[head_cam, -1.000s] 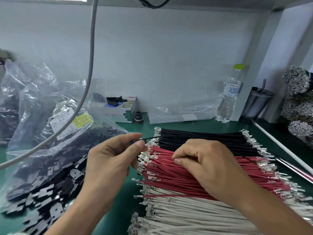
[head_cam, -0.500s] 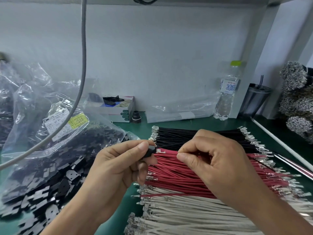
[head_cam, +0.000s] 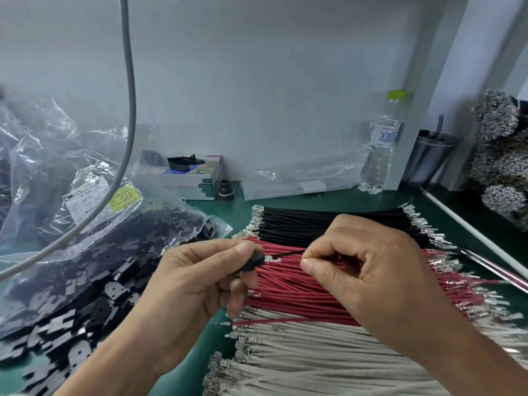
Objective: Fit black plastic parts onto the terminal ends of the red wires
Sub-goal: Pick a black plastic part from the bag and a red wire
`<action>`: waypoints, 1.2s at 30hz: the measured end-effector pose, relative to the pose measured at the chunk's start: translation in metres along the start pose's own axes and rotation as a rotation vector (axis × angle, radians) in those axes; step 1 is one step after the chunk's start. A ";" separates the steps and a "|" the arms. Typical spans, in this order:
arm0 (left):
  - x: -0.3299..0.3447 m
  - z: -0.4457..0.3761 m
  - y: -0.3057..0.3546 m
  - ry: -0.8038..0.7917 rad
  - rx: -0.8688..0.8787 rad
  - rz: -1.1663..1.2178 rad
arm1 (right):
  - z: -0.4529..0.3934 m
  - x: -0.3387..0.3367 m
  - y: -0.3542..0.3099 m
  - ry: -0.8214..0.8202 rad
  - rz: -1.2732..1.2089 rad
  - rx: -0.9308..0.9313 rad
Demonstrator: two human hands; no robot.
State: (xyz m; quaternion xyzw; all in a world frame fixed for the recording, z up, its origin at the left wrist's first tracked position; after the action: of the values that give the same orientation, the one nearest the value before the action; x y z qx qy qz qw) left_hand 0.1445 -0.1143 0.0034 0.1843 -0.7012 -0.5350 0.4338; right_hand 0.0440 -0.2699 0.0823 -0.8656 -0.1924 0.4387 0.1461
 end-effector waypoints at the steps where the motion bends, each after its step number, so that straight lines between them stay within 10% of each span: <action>1: 0.000 0.000 -0.001 0.000 -0.005 -0.004 | 0.001 -0.001 0.000 0.003 0.011 0.001; 8: -0.002 0.001 -0.005 0.029 -0.051 -0.077 | 0.008 -0.003 -0.027 0.062 0.355 -0.194; 18: 0.004 0.006 -0.019 0.071 -0.141 0.098 | 0.014 0.010 -0.023 0.091 0.217 -0.127; 26: 0.005 0.013 0.021 0.081 0.290 -0.585 | 0.010 0.008 -0.001 0.058 0.233 -0.038; 36: 0.004 0.010 0.014 0.088 0.284 -0.373 | 0.011 0.013 -0.004 0.055 0.077 -0.055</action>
State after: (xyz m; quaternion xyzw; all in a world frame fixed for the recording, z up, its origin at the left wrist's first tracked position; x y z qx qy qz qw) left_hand 0.1371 -0.1062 0.0175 0.3929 -0.7037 -0.4933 0.3273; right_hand 0.0416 -0.2589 0.0686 -0.8877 -0.1669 0.4147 0.1106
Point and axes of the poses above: each hand's wrist, its own z-axis away from the middle knuckle, its own x-axis out of the palm, y = z × x, the point moved 10 cm from there along -z, towards the middle knuckle, and after that the axes turned 7 degrees about z, right-handed, at the moved point
